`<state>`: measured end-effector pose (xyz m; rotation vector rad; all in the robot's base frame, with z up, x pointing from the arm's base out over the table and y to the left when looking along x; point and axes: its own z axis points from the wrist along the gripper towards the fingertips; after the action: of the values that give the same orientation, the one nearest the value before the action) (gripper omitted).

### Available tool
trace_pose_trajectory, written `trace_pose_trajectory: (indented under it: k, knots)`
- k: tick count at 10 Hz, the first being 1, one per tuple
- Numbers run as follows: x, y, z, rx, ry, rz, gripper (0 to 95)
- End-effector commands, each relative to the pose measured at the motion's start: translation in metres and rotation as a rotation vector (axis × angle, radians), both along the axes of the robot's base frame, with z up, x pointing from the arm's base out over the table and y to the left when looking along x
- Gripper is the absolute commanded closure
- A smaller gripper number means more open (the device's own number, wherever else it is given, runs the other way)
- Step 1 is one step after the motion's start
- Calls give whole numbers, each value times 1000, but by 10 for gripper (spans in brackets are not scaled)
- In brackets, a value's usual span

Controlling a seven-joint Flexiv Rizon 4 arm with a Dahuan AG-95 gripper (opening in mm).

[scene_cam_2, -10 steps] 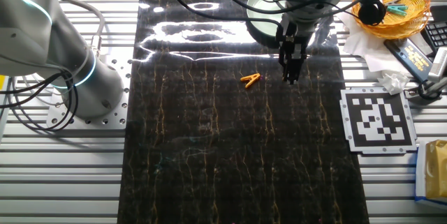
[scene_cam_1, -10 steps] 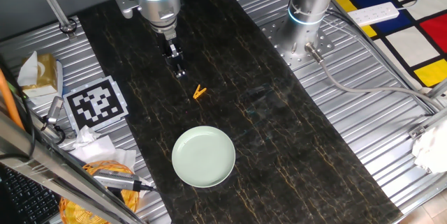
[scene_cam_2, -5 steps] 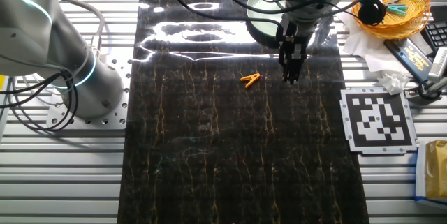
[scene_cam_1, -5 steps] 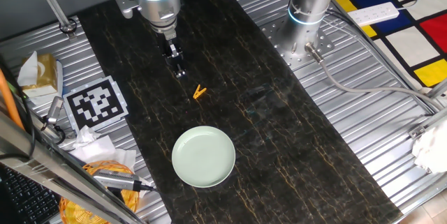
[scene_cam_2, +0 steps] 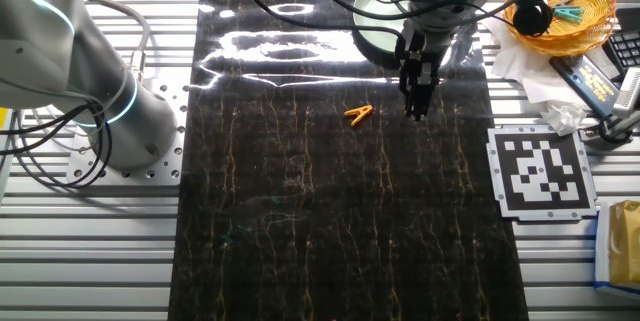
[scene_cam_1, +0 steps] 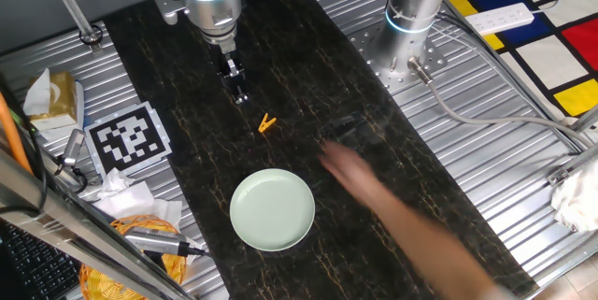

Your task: Use a clamp

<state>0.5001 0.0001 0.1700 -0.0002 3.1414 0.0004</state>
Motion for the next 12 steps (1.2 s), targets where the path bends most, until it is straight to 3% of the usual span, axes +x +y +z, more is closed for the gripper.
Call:
trace_pose_trajectory:
  k: [1, 2, 12]
  knots:
    - [0, 0, 0, 0, 0, 0, 0]
    - [0, 0, 0, 75, -188, 81, 950]
    - [0, 0, 0, 64, -188, 100, 950]
